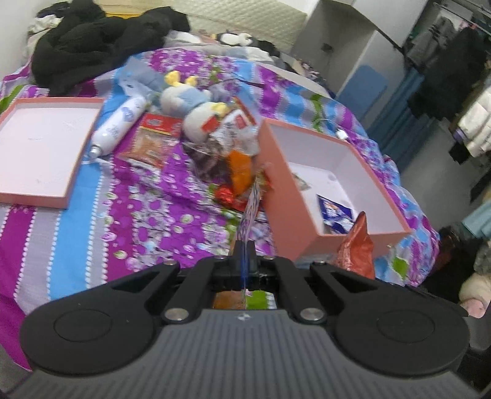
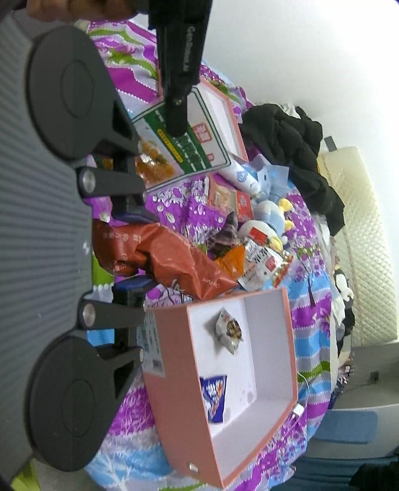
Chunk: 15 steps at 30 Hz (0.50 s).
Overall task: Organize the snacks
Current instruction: 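Lift both held snacks and carry them over the pink box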
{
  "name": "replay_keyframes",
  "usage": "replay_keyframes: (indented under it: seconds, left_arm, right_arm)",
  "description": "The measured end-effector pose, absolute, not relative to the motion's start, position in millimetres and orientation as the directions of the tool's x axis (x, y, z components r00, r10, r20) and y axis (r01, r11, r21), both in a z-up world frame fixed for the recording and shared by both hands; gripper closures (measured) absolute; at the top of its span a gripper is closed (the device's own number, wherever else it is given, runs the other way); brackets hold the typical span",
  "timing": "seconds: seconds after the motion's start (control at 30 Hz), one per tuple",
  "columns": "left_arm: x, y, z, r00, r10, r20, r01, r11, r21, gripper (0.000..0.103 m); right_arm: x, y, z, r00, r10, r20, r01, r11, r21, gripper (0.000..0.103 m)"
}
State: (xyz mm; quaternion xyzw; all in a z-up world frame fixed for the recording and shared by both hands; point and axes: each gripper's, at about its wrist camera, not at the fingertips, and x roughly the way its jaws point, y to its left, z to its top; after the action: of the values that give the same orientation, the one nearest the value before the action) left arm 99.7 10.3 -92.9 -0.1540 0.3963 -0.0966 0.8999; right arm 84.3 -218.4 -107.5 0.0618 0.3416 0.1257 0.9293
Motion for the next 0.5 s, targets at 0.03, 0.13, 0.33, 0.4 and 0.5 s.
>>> replay_keyframes:
  seconds: [0.03, 0.13, 0.33, 0.4, 0.5]
  left_arm:
    - [99.0, 5.2, -90.4, 0.665, -0.305, -0.682, 0.064, 0.933, -0.355, 0.103]
    - [95.3, -9.8, -82.1, 0.659, -0.333, -0.674, 0.103, 0.928, -0.358, 0.103]
    - [101.8, -36.8, -64.0, 0.658, -0.374, -0.654, 0.177, 0.920, -0.349, 0.103]
    - [106.3, -43.8, -57.6, 0.660, -0.382, -0.647, 0.194, 0.918, -0.345, 0.103]
    - [116.4, -54.8, -48.7, 0.660, -0.397, -0.637, 0.217, 0.913, -0.344, 0.103]
  right_arm:
    - [81.0, -222.3, -105.3, 0.737, 0.271, -0.619, -0.186, 0.962, 0.200, 0.065]
    - [74.9, -233.2, -99.1, 0.745, 0.254, -0.617, -0.166, 0.966, 0.198, 0.065]
    - [74.2, -251.3, -91.4, 0.758, 0.227, -0.611, -0.132, 0.972, 0.197, 0.065]
    - [75.9, -256.7, -89.1, 0.761, 0.225, -0.609, -0.127, 0.972, 0.200, 0.065]
    - [81.6, -262.9, -84.7, 0.770, 0.219, -0.599, -0.123, 0.972, 0.198, 0.065]
